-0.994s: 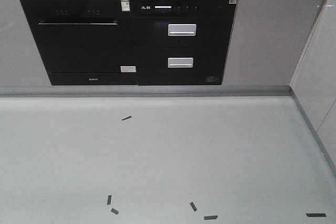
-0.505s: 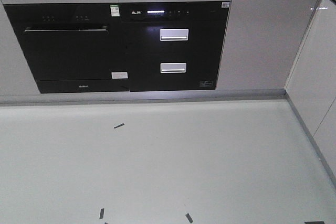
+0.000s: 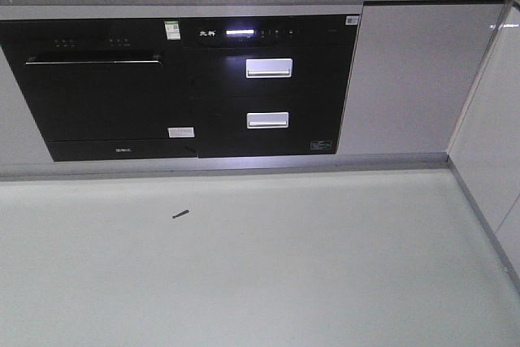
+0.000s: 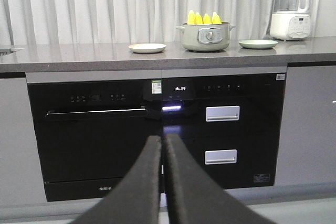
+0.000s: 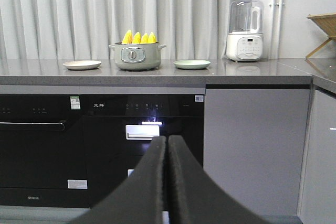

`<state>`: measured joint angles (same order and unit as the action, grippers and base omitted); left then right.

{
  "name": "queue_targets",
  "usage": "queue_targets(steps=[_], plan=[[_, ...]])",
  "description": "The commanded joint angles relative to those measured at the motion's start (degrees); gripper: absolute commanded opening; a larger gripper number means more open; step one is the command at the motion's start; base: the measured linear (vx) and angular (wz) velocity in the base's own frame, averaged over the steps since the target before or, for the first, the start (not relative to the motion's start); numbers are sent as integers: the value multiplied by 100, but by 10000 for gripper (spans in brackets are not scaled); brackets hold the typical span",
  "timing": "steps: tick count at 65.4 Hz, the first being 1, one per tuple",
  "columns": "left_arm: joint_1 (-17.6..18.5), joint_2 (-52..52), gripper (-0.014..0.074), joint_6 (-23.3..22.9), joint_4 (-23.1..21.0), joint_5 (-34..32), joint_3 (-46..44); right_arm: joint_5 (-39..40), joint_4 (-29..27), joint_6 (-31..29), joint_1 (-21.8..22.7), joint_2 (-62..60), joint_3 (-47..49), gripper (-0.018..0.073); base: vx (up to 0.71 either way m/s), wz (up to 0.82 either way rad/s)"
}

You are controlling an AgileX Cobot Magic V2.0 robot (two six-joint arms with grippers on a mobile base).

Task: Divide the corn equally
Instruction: 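Drive the base forward to the counter with the corn pot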

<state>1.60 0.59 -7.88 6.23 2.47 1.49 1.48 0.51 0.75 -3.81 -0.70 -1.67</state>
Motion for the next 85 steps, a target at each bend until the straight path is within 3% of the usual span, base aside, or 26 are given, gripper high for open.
queue_targets(steps=[1, 85], plan=[[-2, 99, -6, -15, -62, -410, 76, 462, 18, -38, 10, -15, -42, -11, 22, 2], [-2, 99, -6, -15, -62, -410, 76, 462, 18, -38, 10, -15, -42, -11, 21, -1]])
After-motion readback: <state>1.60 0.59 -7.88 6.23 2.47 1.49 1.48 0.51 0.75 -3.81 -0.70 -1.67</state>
